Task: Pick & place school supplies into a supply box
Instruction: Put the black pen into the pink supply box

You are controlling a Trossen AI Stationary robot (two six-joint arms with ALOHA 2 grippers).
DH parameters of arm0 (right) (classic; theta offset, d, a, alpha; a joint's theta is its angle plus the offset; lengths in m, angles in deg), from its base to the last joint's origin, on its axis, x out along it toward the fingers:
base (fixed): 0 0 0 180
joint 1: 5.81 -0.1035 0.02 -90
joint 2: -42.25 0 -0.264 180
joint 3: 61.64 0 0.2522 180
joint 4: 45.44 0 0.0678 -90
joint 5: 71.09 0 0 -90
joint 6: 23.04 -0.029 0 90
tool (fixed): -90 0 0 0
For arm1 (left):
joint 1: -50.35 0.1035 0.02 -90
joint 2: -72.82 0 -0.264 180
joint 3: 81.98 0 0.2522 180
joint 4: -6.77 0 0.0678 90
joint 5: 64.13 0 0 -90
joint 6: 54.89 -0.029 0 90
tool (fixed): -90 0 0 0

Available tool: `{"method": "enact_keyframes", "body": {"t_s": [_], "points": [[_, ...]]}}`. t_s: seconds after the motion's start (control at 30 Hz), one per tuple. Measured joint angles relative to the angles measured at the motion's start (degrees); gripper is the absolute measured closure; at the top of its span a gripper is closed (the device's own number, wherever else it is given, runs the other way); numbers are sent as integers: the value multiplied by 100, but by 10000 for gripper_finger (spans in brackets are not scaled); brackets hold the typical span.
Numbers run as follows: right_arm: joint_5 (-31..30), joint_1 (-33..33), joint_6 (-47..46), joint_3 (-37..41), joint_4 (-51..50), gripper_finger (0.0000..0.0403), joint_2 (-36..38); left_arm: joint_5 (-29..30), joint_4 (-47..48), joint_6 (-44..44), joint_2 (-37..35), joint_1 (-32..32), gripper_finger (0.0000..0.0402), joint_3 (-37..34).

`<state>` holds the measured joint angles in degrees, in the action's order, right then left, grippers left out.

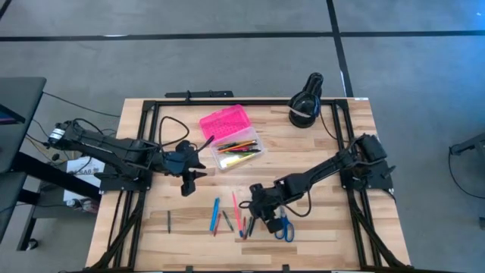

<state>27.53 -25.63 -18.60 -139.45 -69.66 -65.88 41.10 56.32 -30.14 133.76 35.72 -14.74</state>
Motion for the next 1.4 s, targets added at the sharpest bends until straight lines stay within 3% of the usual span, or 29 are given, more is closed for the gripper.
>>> {"method": "enact_keyframes", "body": {"t_s": [0.63, 1.1, 1.4], "points": [[-278, 46, 761, -12, -45, 321, -282, 578, 98, 361, 0, -418, 285, 0], [-273, 44, 713, -17, -497, 321, -283, 810, 98, 361, 0, -455, 285, 0], [-262, 50, 80, -33, -1074, 321, -270, 948, 98, 353, 0, -455, 285, 0]]}}
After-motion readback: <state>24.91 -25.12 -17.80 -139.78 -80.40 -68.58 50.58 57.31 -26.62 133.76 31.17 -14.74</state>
